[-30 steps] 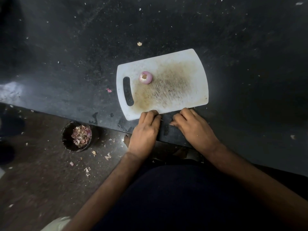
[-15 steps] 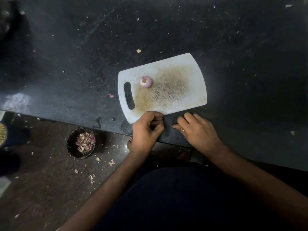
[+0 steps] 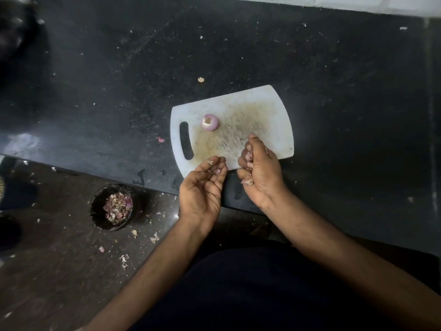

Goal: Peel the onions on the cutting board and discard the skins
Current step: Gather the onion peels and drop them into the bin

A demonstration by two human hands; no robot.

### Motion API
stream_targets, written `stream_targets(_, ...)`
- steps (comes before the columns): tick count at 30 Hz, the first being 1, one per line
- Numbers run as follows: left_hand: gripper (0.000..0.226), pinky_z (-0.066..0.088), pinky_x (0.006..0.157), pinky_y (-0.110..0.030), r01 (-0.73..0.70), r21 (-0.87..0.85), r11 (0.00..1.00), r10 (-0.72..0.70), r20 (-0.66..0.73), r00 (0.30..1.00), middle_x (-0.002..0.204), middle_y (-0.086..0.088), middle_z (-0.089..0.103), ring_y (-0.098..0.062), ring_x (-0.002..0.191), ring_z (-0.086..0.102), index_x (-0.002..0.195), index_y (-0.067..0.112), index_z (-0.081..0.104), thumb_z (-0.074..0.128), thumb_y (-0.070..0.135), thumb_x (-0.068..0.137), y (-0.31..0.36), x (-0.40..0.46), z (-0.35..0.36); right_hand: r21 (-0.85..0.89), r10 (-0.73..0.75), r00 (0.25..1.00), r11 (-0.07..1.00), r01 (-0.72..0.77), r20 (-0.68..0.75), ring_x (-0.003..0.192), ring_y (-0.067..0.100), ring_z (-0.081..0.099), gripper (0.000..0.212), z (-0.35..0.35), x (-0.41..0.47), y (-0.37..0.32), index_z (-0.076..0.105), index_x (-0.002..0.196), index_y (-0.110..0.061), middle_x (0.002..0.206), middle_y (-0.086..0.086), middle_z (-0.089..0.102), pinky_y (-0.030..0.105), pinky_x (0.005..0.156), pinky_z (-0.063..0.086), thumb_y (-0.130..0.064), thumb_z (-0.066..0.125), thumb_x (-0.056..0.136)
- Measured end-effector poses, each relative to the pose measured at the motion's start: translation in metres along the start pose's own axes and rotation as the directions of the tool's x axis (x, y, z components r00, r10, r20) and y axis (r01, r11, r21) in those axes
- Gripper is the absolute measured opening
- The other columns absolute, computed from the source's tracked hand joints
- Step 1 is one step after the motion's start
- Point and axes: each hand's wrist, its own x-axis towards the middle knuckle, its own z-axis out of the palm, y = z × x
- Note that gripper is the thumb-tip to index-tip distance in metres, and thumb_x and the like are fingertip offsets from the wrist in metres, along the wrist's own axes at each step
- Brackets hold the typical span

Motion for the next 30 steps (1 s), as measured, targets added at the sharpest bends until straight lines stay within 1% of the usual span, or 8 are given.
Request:
stream_targets(5,0.038,0.053,0.104,-0.039,-0.209,-0.189,0.959,0.191,-0.106,0.976,0.114,-0.030,0.067,-0.035,0.104,0.070,0.107,-0.014,0.064,0.034,0.004,0.092,0.036,-0.010,0.004,0.123,0.206,0.976,0.969,-0.214,0.071,0.037,0.003,0.030,0.040,0.057,-0.006,0.022,0.048,0.067,-0.021,0.055,-0.006,0.039,0.017,0.030,0.023,-0.037,0.052,0.105)
stream_targets(9,0.036,0.063,0.081,-0.028,-0.353,-0.214,0.911,0.307,-0.219,0.926,0.094,-0.017,0.075,-0.023,0.086,0.073,0.100,-0.005,0.068,0.034,0.006,0.098,0.072,-0.018,0.002,0.165,0.304,0.943,0.932,-0.324,0.134,0.060,0.015,0.064,0.028,0.117,-0.018,0.070,0.061,0.093,-0.014,0.075,0.008,0.063,0.026,0.056,0.055,-0.041,0.061,0.099)
stream_targets(14,0.029,0.062,0.069,-0.026,-0.537,-0.264,0.801,0.432,-0.366,0.824,0.083,-0.012,0.071,-0.021,0.072,0.071,0.094,0.002,0.069,0.041,0.007,0.099,0.150,-0.012,-0.039,-0.154,0.318,0.892,0.947,-0.282,0.323,0.072,0.015,0.065,0.036,0.199,-0.036,0.133,0.069,0.069,-0.021,0.072,0.001,0.067,0.036,0.083,0.054,-0.018,0.058,0.103)
stream_targets(18,0.034,0.060,0.074,-0.030,-0.619,-0.321,0.716,0.482,-0.415,0.772,0.078,-0.010,0.069,-0.021,0.074,0.069,0.080,0.007,0.064,0.046,0.026,0.102,0.211,0.001,-0.091,-0.413,0.367,0.856,0.887,-0.204,0.365,0.073,0.016,0.065,0.021,0.254,-0.048,0.176,0.062,0.088,-0.008,0.081,0.009,0.066,0.025,0.068,0.056,-0.004,0.049,0.104)
stream_targets(20,0.040,0.058,0.080,-0.035,-0.651,-0.238,0.721,0.515,-0.444,0.733,0.083,-0.012,0.070,-0.024,0.080,0.070,0.082,0.006,0.067,0.052,0.036,0.104,0.240,0.010,-0.121,-0.478,0.365,0.847,0.865,-0.155,0.386,0.079,0.020,0.067,0.018,0.283,-0.048,0.207,0.063,0.094,-0.002,0.088,0.015,0.067,0.026,0.075,0.056,-0.003,0.048,0.104)
stream_targets(23,0.036,0.061,0.070,-0.031,-0.682,-0.186,0.707,0.516,-0.524,0.678,0.073,-0.010,0.071,-0.020,0.069,0.071,0.077,0.006,0.070,0.053,0.020,0.106,0.278,0.020,-0.161,-0.556,0.398,0.832,0.820,-0.134,0.386,0.092,0.024,0.066,0.025,0.315,-0.042,0.263,0.068,0.093,0.001,0.094,0.016,0.068,0.035,0.090,0.054,-0.019,0.056,0.104)
stream_targets(27,0.028,0.057,0.084,-0.038,-0.656,-0.246,0.713,0.446,-0.564,0.696,0.071,-0.005,0.071,-0.018,0.070,0.071,0.086,0.005,0.071,0.055,0.018,0.104,0.326,0.037,-0.223,-0.611,0.487,0.835,0.751,-0.250,0.257,0.087,0.017,0.071,0.049,0.350,-0.029,0.342,0.068,0.090,-0.011,0.090,0.005,0.072,0.028,0.075,0.056,-0.054,0.048,0.103)
stream_targets(30,0.026,0.056,0.092,-0.041,-0.585,-0.295,0.756,0.334,-0.594,0.732,0.071,-0.004,0.072,-0.018,0.073,0.071,0.093,0.002,0.071,0.054,0.019,0.104,0.353,0.055,-0.265,-0.620,0.486,0.859,0.727,-0.296,0.161,0.073,0.018,0.073,0.056,0.371,-0.016,0.389,0.066,0.083,-0.008,0.079,0.007,0.073,0.025,0.065,0.058,-0.048,0.036,0.108)
